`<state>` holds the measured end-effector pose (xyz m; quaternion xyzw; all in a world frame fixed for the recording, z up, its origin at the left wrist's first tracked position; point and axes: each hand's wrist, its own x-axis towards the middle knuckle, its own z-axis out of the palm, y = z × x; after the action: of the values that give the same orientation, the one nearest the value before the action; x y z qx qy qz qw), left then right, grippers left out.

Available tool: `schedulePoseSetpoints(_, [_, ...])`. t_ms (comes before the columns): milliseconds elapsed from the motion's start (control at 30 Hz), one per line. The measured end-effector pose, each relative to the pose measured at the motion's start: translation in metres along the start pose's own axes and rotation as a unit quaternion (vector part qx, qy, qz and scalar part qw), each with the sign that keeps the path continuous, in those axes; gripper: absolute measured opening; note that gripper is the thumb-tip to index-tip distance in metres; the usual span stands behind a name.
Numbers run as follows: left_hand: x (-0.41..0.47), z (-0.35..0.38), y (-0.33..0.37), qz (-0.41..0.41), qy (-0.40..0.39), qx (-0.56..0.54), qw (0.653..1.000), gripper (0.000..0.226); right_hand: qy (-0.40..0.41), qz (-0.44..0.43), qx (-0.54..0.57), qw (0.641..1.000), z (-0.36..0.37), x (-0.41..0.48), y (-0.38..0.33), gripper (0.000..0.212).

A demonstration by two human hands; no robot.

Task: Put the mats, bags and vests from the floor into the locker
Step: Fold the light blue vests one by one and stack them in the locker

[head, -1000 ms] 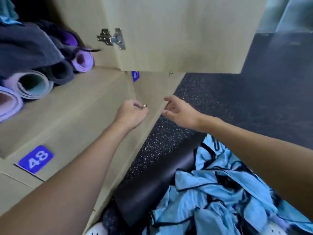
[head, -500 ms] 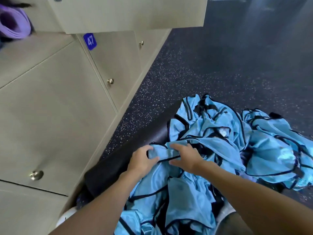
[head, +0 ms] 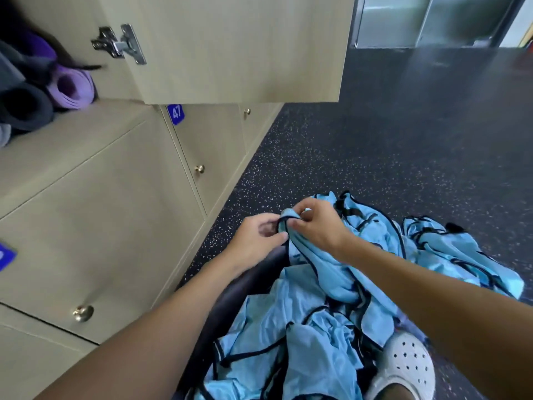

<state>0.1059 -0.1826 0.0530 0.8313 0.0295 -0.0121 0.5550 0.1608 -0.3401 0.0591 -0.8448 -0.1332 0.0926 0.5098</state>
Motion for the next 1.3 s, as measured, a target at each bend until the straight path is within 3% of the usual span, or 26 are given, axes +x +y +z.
schedulePoseSetpoints(167, [-0.016,-0.035,0.083,0.088,-0.032,0.032,0.995,0.051,0.038,-0.024,0.105,0.993,-0.042,-0.014,-0.083,0.013])
schedulePoseSetpoints(300, [-0.037,-0.052,0.128,0.128,-0.027,-0.047,0.99,0.06,0.068,-0.064,0.199,0.976,-0.059,-0.033,-0.149,0.014])
schedulePoseSetpoints(533, [-0.069,-0.068,0.165,0.173,0.11,-0.123,0.971,0.042,0.025,-0.083,0.321,0.943,-0.055,-0.062,-0.204,0.009])
schedulePoseSetpoints(667, [-0.08,-0.08,0.164,0.173,0.153,-0.122,0.965,0.028,-0.002,-0.081,0.305,0.949,-0.042,-0.069,-0.202,0.006])
schedulePoseSetpoints(767, [-0.081,-0.096,0.165,0.157,0.194,-0.156,0.956,0.021,-0.015,-0.055,0.217,0.975,-0.032,-0.072,-0.19,0.03])
schedulePoseSetpoints(867, [-0.076,-0.116,0.168,0.14,0.262,-0.183,0.937,0.015,-0.119,-0.025,0.116,0.986,-0.021,-0.08,-0.171,0.065])
schedulePoseSetpoints(900, [-0.075,-0.122,0.169,0.143,0.276,-0.186,0.932,0.015,-0.154,-0.02,0.091,0.984,-0.017,-0.082,-0.167,0.061])
schedulePoseSetpoints(1000, [-0.075,-0.137,0.173,0.176,0.324,-0.165,0.915,0.019,-0.171,-0.043,-0.001,0.984,-0.017,-0.081,-0.161,0.012])
schedulePoseSetpoints(1033, [-0.076,-0.142,0.173,0.192,0.336,-0.156,0.909,0.023,-0.163,-0.046,-0.019,0.985,-0.02,-0.081,-0.162,0.008])
schedulePoseSetpoints(1100, [-0.075,-0.15,0.169,0.219,0.358,-0.103,0.902,0.032,-0.137,-0.047,-0.041,0.989,-0.027,-0.075,-0.162,0.024])
schedulePoseSetpoints(1167, [-0.074,-0.157,0.162,0.229,0.364,0.024,0.903,0.039,-0.093,-0.068,-0.025,0.993,-0.032,-0.072,-0.167,0.018])
schedulePoseSetpoints(1233, [-0.075,-0.154,0.156,0.225,0.307,0.116,0.918,0.04,-0.029,-0.094,0.051,0.994,-0.034,-0.068,-0.177,0.009])
schedulePoseSetpoints(1300, [-0.08,-0.144,0.156,0.201,0.213,0.096,0.951,0.04,0.041,-0.107,0.139,0.984,-0.036,-0.065,-0.188,0.006])
